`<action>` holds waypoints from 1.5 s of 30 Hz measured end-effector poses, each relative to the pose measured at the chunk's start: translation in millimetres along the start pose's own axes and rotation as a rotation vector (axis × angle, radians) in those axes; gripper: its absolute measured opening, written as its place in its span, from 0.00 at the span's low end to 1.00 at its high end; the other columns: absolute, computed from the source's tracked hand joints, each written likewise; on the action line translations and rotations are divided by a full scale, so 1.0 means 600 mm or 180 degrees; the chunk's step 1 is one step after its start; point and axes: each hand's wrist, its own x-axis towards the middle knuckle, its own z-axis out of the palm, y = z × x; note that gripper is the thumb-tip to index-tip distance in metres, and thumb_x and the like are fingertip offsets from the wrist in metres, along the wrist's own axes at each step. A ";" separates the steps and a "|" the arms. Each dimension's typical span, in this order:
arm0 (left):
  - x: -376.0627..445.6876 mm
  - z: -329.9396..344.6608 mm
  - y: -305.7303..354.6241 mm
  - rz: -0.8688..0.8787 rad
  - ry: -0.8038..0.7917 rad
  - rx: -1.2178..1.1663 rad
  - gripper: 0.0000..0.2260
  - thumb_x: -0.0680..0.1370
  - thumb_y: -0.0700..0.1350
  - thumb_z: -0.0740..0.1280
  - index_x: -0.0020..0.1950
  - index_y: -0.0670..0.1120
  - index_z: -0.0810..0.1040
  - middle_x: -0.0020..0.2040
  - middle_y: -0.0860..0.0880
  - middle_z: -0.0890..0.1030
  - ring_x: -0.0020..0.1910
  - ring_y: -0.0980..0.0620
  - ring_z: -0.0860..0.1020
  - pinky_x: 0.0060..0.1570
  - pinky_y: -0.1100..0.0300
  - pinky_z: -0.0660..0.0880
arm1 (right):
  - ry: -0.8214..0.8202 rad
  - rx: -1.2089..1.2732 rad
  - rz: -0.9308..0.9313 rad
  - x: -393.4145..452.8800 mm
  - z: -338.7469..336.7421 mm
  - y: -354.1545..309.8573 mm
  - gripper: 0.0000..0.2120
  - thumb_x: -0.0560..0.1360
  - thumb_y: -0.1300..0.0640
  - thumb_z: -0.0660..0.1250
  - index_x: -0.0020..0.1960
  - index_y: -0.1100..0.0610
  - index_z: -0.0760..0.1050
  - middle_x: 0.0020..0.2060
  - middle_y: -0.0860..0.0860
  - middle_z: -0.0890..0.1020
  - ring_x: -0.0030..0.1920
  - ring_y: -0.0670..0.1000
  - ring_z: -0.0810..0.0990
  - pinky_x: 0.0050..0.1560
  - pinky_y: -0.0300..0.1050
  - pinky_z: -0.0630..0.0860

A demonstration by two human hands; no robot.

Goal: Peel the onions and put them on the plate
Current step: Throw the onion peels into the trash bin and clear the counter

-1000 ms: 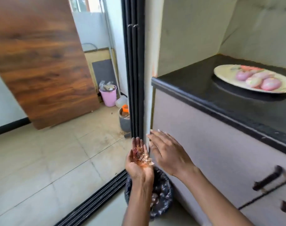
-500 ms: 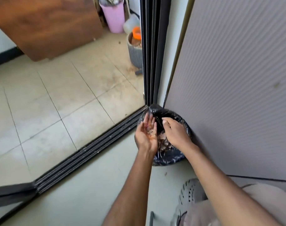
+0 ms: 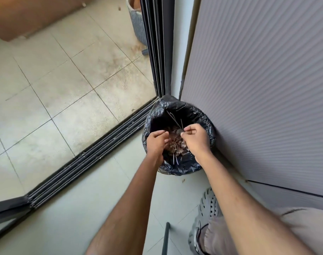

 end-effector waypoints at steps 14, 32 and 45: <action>-0.028 -0.005 0.022 0.0402 -0.0400 0.1202 0.13 0.78 0.38 0.70 0.61 0.49 0.78 0.52 0.48 0.84 0.46 0.50 0.83 0.55 0.43 0.82 | -0.0231 -0.0804 -0.0427 -0.012 -0.010 -0.004 0.08 0.80 0.59 0.66 0.55 0.49 0.80 0.47 0.43 0.83 0.46 0.47 0.82 0.49 0.44 0.80; -0.040 0.000 0.008 0.0708 0.0122 0.1820 0.10 0.77 0.36 0.67 0.51 0.52 0.79 0.46 0.51 0.85 0.42 0.50 0.84 0.48 0.45 0.83 | -0.0178 -0.0995 -0.0511 -0.016 -0.028 0.005 0.10 0.80 0.62 0.63 0.55 0.50 0.79 0.55 0.53 0.84 0.51 0.52 0.84 0.56 0.53 0.82; -0.057 -0.004 0.036 0.1031 -0.0166 0.2340 0.22 0.79 0.35 0.66 0.71 0.52 0.75 0.75 0.46 0.71 0.69 0.48 0.74 0.63 0.57 0.75 | -0.0429 -0.1325 -0.0746 -0.031 -0.028 -0.020 0.17 0.80 0.61 0.66 0.68 0.51 0.77 0.68 0.50 0.78 0.67 0.52 0.76 0.67 0.45 0.73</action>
